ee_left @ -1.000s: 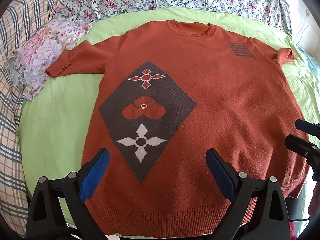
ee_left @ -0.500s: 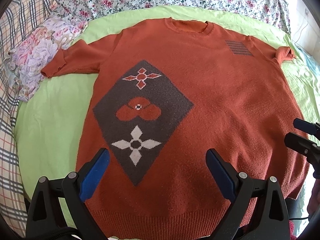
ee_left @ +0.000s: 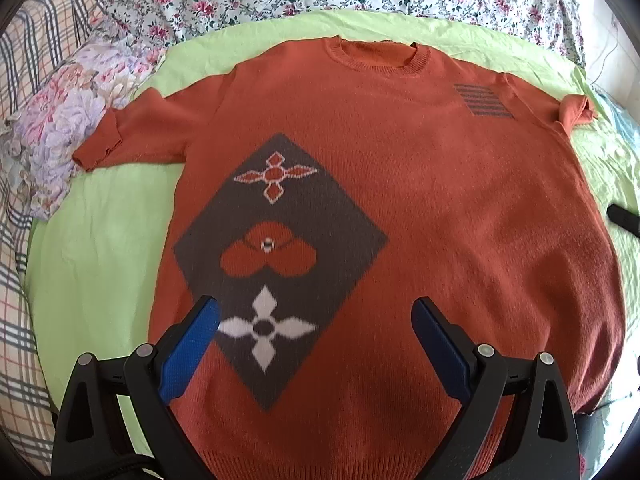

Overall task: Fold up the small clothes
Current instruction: 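Grasp the sweater sleeve with the right tool and lift it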

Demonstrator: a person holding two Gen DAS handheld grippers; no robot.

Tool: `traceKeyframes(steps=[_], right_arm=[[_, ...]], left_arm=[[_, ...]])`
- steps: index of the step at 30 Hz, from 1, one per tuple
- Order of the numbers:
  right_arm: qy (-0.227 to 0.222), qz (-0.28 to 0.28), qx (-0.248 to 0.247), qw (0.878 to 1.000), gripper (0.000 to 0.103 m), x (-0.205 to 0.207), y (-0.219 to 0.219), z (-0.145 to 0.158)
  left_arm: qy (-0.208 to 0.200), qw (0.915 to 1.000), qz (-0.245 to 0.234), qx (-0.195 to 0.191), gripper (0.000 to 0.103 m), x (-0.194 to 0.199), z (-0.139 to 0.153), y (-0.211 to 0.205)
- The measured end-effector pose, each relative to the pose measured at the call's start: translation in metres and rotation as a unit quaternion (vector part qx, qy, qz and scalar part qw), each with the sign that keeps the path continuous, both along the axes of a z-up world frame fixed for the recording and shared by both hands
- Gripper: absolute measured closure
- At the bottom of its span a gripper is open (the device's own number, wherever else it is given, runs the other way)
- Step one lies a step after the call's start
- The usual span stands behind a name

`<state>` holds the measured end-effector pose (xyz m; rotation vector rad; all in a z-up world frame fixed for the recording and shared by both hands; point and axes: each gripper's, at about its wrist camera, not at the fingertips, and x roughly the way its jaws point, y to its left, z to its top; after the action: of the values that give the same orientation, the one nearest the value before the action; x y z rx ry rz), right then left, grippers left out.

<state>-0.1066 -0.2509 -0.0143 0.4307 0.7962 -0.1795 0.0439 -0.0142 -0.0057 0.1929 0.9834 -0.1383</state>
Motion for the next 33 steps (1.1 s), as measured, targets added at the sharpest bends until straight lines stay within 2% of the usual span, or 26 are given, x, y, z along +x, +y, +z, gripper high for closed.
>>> traceKeyframes(steps=[3,8,15,18,21,23,25,26,27,28,33], right_arm=[[-0.011,-0.03,0.007,0.999,0.023,0.008,-0.04,0.002],[-0.032,-0.091,0.025,0.995,0.026,0.028,-0.13,0.012],[-0.045,-0.208,0.062,0.975,0.034,0.054,-0.275,0.022],[-0.053,-0.237,0.101,0.965,0.038,0.066,-0.327,0.017],[-0.053,-0.255,0.129,0.957,0.041,0.08,-0.355,0.008],[-0.06,-0.273,0.158,0.947,0.045,0.084,-0.375,0.001],[-0.064,-0.283,0.172,0.941,0.058,0.092,-0.389,-0.005],[-0.058,-0.29,0.168,0.94,0.062,0.095,-0.393,-0.006],[-0.053,-0.297,0.166,0.939,0.076,0.098,-0.398,-0.008],[-0.053,-0.297,0.162,0.939,0.096,0.1,-0.398,-0.007],[-0.073,-0.238,0.112,0.962,0.098,0.119,-0.357,0.021]], left_arm=[[-0.001,1.0,0.001,-0.004,0.006,0.006,0.003,-0.003],[0.008,0.9999,-0.001,-0.013,0.006,0.015,-0.001,-0.009],[0.042,0.999,-0.004,-0.017,0.006,0.028,-0.021,-0.018],[0.041,0.9991,0.0,-0.005,0.006,0.036,-0.027,-0.021],[0.045,0.9989,0.004,-0.007,0.006,0.044,-0.031,-0.022],[0.051,0.9986,0.007,-0.011,0.006,0.049,-0.034,-0.021],[0.067,0.9975,0.01,-0.018,0.006,0.053,-0.036,-0.019],[0.069,0.9974,0.011,-0.02,0.006,0.056,-0.036,-0.017],[0.069,0.9974,0.012,-0.02,0.006,0.059,-0.036,-0.015],[0.066,0.9975,0.013,-0.02,0.006,0.06,-0.036,-0.013],[0.062,0.9968,0.033,-0.038,0.006,0.069,-0.031,0.001]])
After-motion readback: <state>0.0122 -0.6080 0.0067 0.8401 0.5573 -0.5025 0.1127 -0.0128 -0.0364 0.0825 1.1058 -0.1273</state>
